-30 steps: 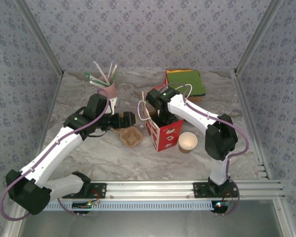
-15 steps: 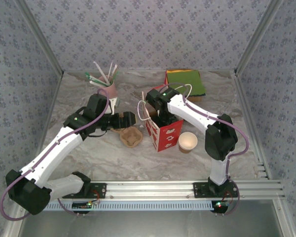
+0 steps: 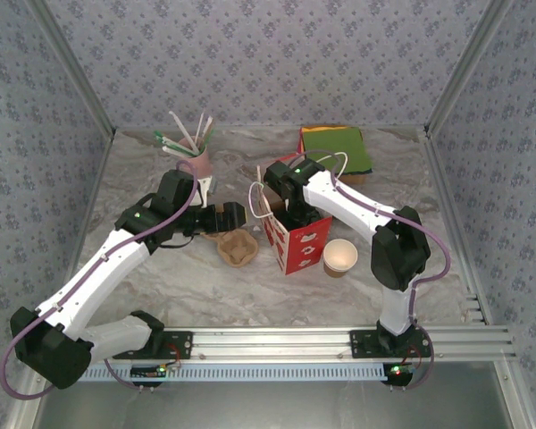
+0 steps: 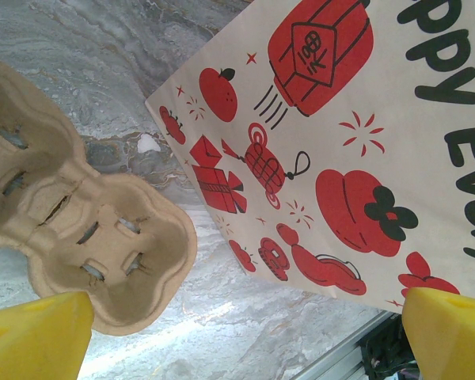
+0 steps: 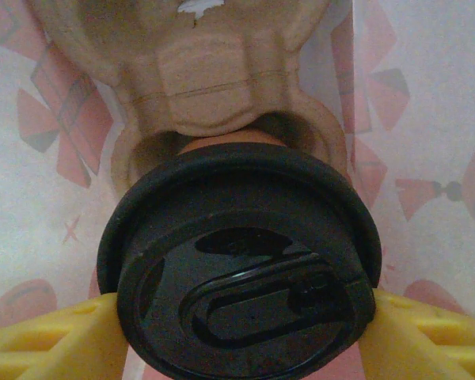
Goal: Pack the takeout coffee
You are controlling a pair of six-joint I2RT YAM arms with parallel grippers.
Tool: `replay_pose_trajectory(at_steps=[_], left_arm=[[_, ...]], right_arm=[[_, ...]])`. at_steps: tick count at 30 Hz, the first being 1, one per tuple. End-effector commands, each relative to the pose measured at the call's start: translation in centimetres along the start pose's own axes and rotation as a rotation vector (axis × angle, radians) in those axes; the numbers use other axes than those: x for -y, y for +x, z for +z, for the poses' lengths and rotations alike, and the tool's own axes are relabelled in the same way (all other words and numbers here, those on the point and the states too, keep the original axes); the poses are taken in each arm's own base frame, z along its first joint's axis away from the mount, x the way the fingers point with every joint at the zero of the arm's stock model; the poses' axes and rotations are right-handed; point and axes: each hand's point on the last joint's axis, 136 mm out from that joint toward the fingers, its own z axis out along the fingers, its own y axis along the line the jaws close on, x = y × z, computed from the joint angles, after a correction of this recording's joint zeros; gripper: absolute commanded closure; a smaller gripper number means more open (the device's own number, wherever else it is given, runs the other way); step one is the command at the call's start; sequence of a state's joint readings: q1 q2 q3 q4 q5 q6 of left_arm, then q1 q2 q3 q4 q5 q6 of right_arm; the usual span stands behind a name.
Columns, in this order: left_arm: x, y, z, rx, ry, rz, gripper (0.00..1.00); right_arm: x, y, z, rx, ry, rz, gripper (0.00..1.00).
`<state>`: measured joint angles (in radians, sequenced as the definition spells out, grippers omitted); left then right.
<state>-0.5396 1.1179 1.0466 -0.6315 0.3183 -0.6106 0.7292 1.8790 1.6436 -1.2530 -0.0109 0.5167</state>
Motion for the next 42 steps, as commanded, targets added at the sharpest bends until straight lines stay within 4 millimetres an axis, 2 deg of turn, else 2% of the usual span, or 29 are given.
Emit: replay_pose_trajectory(at_steps=[1,42], left_arm=[[1.17,-0.65,-0.89,0.033,0.034,0.030,0.00],[1.15,-0.60,-0.92,0.030,0.032,0.032,0.00]], right_arm=[[0.39,0.75,0.84,-0.034,0.044,0.007,0.28],[0.42,0.83,0.80,-0.034,0.044,0.013,0.24]])
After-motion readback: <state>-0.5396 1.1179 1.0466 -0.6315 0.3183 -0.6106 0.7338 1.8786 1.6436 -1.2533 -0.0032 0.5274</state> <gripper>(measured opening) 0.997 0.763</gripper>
